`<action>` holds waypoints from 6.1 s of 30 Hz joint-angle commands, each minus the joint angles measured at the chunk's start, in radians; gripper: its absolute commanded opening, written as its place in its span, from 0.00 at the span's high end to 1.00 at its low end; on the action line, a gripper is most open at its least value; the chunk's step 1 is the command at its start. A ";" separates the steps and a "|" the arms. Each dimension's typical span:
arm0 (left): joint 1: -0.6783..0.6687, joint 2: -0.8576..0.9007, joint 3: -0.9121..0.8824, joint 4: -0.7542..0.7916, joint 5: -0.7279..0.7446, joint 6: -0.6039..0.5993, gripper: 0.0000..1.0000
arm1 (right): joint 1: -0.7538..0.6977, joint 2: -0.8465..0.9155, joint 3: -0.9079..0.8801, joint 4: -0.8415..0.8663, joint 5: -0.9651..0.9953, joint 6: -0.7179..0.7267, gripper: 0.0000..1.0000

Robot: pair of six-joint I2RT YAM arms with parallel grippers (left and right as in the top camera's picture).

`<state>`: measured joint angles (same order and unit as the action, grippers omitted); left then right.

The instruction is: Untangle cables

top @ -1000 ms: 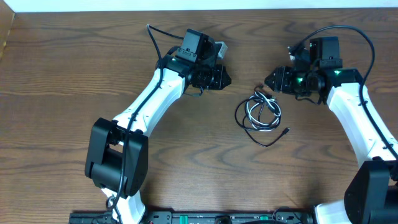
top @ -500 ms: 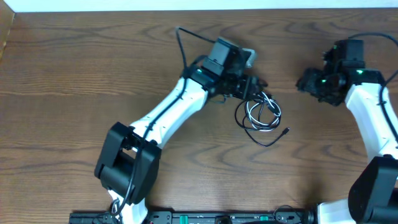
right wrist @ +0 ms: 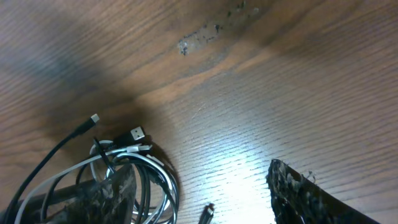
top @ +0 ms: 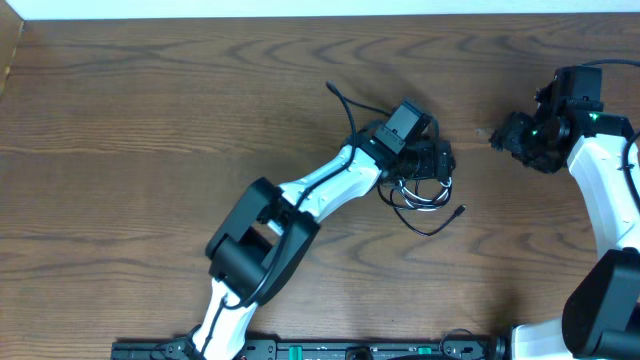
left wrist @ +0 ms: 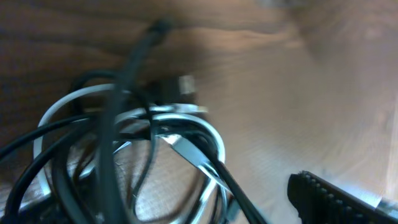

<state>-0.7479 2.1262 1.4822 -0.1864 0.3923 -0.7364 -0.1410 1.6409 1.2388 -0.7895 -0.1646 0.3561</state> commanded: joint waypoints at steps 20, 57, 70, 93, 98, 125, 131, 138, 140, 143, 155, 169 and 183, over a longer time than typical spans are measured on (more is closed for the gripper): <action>0.317 -0.129 0.008 0.061 0.735 0.031 0.92 | 0.092 0.003 0.003 0.156 -0.668 -0.352 0.35; 0.493 -0.336 0.008 0.215 0.845 0.066 0.93 | 0.338 0.376 0.003 0.367 -0.282 0.336 0.43; 0.607 -0.402 0.008 0.075 0.853 0.116 0.93 | 0.307 0.360 0.003 0.401 -0.524 0.038 0.31; 0.621 -0.402 0.008 0.075 0.740 0.112 0.93 | 0.565 0.360 0.003 0.732 -0.349 0.204 0.66; 0.629 -0.402 0.008 0.074 0.740 0.112 0.93 | 0.576 0.381 0.003 0.720 -0.205 0.219 0.94; 0.871 -0.402 0.008 -0.354 0.740 0.465 0.91 | 0.267 0.342 0.008 0.301 -0.583 -0.219 0.99; 0.786 -0.402 0.008 -0.532 0.739 0.666 0.77 | 0.267 0.299 0.021 0.307 -0.586 -0.214 0.99; 0.717 -0.412 0.008 -0.532 0.666 0.718 0.30 | 0.265 0.264 0.070 0.306 -0.567 -0.185 0.99; 0.716 -0.425 0.008 -0.532 0.602 0.718 0.27 | 0.265 0.246 0.094 0.299 -0.533 -0.161 0.99; 0.716 -0.467 0.008 -0.539 0.420 0.717 0.14 | 0.270 0.204 0.136 0.216 -0.367 -0.144 0.99; 0.716 -0.553 0.008 -0.623 0.136 0.698 0.01 | 0.423 0.108 0.225 -0.086 0.135 -0.132 0.99; 0.657 -0.552 0.007 -0.623 0.137 0.699 0.00 | 0.613 0.233 0.232 -0.047 0.090 -0.132 0.41; 0.333 -0.491 0.007 -0.583 -0.037 0.312 0.10 | 0.137 0.195 0.311 -0.012 -0.171 0.005 0.40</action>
<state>-0.3428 1.5841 1.4811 -0.7753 0.4862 -0.2073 0.0761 1.8668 1.5311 -0.8055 -0.3077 0.3080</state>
